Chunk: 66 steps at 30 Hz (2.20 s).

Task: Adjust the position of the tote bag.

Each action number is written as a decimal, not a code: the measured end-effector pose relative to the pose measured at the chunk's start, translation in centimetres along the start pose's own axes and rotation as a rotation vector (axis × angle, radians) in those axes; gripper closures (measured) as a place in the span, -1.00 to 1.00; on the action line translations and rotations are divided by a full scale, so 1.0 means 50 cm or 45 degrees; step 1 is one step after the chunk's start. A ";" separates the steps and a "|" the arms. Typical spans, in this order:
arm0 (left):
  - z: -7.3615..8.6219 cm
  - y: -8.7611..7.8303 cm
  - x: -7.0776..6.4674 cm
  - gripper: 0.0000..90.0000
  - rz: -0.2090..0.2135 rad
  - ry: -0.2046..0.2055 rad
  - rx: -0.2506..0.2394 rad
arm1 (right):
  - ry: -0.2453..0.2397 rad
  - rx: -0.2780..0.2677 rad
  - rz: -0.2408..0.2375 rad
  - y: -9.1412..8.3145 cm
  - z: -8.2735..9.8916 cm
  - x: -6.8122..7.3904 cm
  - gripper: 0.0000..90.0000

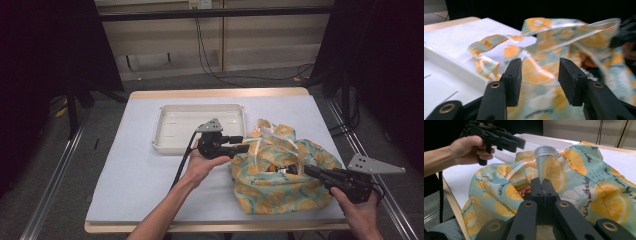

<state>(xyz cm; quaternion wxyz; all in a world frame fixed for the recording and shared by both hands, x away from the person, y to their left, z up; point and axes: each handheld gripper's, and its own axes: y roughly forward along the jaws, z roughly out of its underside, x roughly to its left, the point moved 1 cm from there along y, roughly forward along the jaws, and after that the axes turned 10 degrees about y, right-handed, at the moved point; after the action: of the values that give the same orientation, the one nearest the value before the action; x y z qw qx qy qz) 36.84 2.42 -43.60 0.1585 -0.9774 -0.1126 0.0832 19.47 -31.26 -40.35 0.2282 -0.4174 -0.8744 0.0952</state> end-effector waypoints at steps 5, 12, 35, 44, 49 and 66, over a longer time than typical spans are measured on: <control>0.014 0.012 0.026 -0.07 -0.028 -0.033 0.012 | -0.001 -0.006 0.008 -0.006 0.000 -0.003 1.00; 0.034 0.056 0.037 -0.11 -0.030 -0.025 0.088 | -0.006 0.005 0.002 -0.001 0.000 -0.003 1.00; -0.068 -0.122 -0.167 0.99 0.248 0.338 -0.047 | 0.040 -0.065 0.115 -0.025 -0.011 -0.034 0.93; 0.039 -0.115 -0.214 0.99 0.362 0.296 0.109 | 0.060 -0.039 0.132 -0.042 0.010 -0.034 0.67; 0.077 -0.091 -0.213 0.90 0.383 0.258 0.172 | 0.048 -0.054 0.114 -0.043 -0.005 -0.021 0.40; 0.062 -0.106 -0.210 0.87 0.365 0.230 0.097 | -0.060 -0.067 -0.016 0.042 -0.125 0.018 0.36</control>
<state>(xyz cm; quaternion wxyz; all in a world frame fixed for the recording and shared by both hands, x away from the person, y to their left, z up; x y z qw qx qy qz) 25.13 5.64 -43.41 0.1914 -0.9802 0.0460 0.0211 23.41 -29.38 -35.33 0.1970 -0.4153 -0.8845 0.0804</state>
